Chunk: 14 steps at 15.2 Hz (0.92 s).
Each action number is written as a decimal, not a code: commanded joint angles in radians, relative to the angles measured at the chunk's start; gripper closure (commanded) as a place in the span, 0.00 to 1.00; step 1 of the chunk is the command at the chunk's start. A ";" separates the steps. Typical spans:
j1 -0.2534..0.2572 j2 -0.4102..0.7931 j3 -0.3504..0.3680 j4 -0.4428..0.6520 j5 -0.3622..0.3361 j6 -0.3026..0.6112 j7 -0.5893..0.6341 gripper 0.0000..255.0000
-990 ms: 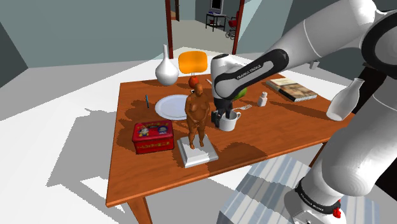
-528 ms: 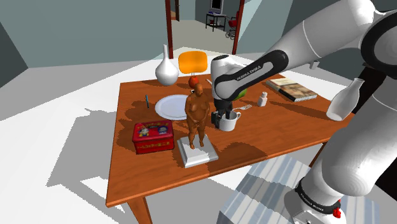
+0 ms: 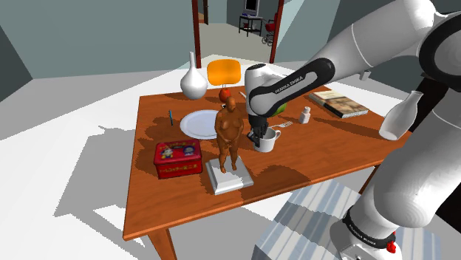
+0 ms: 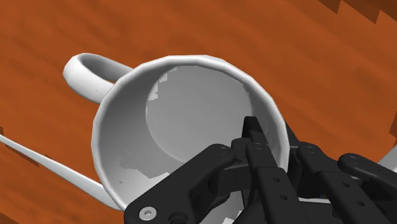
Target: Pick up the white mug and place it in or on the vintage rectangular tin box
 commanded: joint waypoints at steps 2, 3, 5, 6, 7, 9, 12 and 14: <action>0.000 0.000 0.000 0.000 0.000 0.000 0.000 1.00; 0.000 -0.009 0.000 0.005 0.001 -0.014 -0.001 1.00; 0.000 -0.025 0.000 0.016 0.002 -0.041 -0.004 1.00; 0.001 -0.033 0.001 0.022 0.003 -0.055 -0.005 1.00; 0.001 -0.041 0.001 0.028 0.004 -0.069 -0.006 1.00; 0.001 -0.055 0.001 0.041 0.005 -0.096 -0.009 1.00; 0.002 -0.076 0.001 0.062 0.007 -0.138 -0.012 1.00; 0.002 -0.088 0.002 0.077 0.009 -0.165 -0.014 1.00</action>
